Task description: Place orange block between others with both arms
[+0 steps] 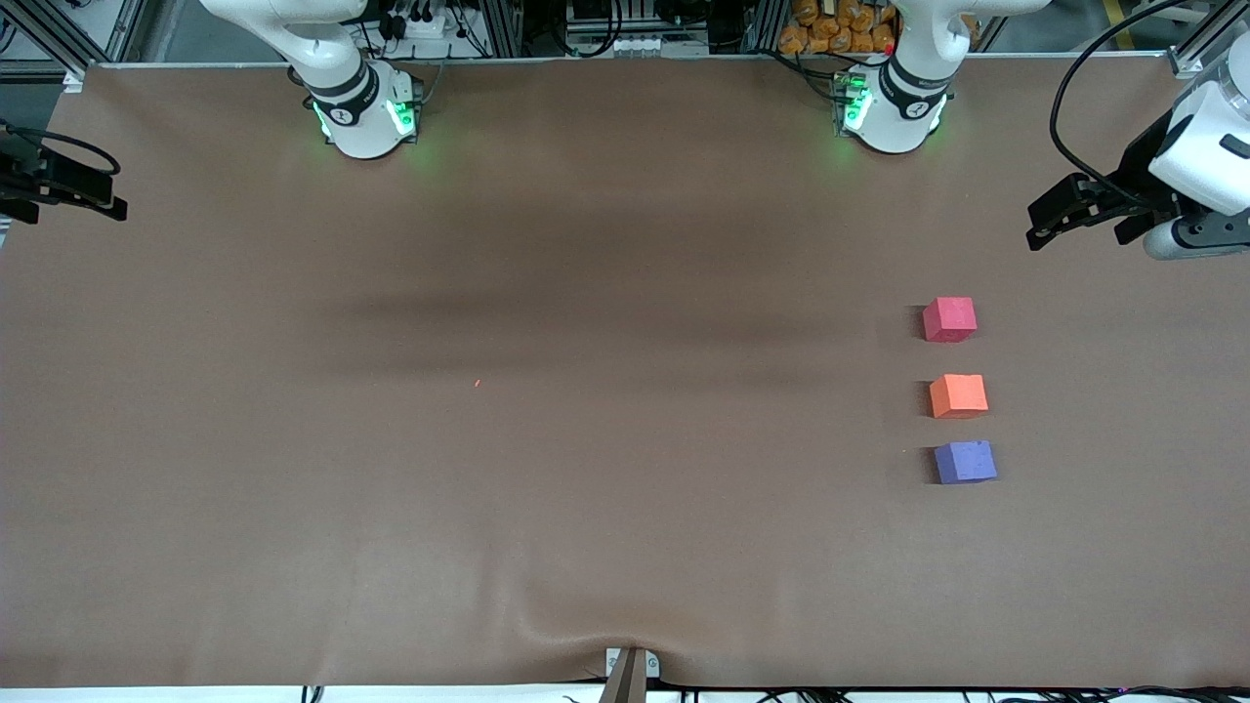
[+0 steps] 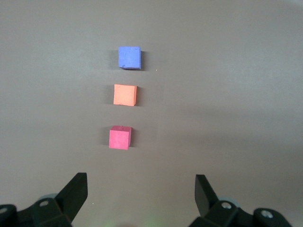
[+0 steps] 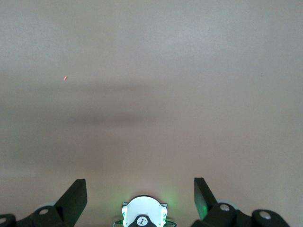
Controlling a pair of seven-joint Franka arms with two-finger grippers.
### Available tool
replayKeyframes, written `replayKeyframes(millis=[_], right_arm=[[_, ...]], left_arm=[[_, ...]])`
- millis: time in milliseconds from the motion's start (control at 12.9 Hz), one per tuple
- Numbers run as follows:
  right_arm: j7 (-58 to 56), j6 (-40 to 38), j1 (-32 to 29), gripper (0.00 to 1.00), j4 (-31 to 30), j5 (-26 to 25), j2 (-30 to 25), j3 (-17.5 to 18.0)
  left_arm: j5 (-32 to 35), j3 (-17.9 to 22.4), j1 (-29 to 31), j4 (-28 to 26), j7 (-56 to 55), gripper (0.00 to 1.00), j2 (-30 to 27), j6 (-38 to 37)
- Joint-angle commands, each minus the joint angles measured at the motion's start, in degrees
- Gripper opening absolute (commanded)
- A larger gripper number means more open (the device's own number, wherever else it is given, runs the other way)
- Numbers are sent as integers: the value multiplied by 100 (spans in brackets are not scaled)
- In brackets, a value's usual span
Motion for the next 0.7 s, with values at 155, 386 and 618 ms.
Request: replayKeyframes(millis=[155,386,618], right_arm=[[35,-83,-3,100,61,-84,-25,-6],[53,-83,6,100,61,-84,-25,3],[53,-83,-3,100,61,-84,-25,3]], left_arm=[[-16,50,123,187,256,100,74,-224],[-15,50,132,187,309,100,74,-224],[-15,50,132,187,300,100,74,-224]])
